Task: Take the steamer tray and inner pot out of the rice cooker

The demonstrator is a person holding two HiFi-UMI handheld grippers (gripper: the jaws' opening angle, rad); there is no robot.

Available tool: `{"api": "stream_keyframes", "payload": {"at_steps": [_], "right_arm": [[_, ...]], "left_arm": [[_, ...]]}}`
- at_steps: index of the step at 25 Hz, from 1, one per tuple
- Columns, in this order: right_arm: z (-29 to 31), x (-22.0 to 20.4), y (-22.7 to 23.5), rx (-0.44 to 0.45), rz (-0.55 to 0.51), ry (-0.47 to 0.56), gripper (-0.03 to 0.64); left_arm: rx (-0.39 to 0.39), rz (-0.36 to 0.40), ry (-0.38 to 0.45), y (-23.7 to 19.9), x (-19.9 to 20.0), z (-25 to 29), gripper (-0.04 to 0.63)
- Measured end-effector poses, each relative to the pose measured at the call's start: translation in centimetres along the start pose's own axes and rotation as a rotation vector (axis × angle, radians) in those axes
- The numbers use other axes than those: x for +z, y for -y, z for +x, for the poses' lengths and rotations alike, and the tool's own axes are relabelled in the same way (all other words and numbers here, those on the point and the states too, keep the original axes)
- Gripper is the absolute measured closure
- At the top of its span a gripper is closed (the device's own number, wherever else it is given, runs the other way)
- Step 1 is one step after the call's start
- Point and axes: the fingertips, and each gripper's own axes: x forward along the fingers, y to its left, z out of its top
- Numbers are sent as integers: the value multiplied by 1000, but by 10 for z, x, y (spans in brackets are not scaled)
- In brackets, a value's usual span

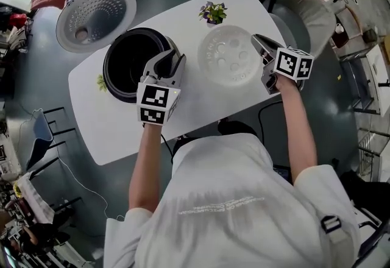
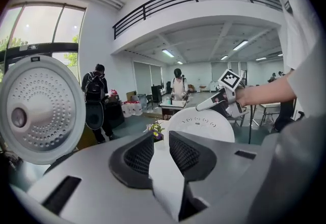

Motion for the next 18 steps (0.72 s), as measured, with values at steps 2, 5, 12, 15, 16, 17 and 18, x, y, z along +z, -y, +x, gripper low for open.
{"api": "stream_keyframes", "payload": {"at_steps": [2,5,12,15,16,17,18], "right_arm": [[5,-1,13,8,3,-15,560],[10,-2,32,10,10,-34,559],[28,-20,63,-6,44,-79,558],[39,-28,74,-13,74,-96,558],[43,-31,77,-14,84,-101,558],[47,-34,79,-14,94,-107,558],[52,-39,82,-14,102,-116,558]], "left_arm": [[-10,-22,-7,12,-3,14,489],[-32,-101,-4,29,-7,33,489],[-43,-162,-59,49,-26,61,492],[-53,-171,-76,49,-28,70,492],[-56,-174,-82,49,-29,72,492],[-58,-179,-88,48,-31,74,492],[-58,-185,-94,47,-33,76,492]]}}
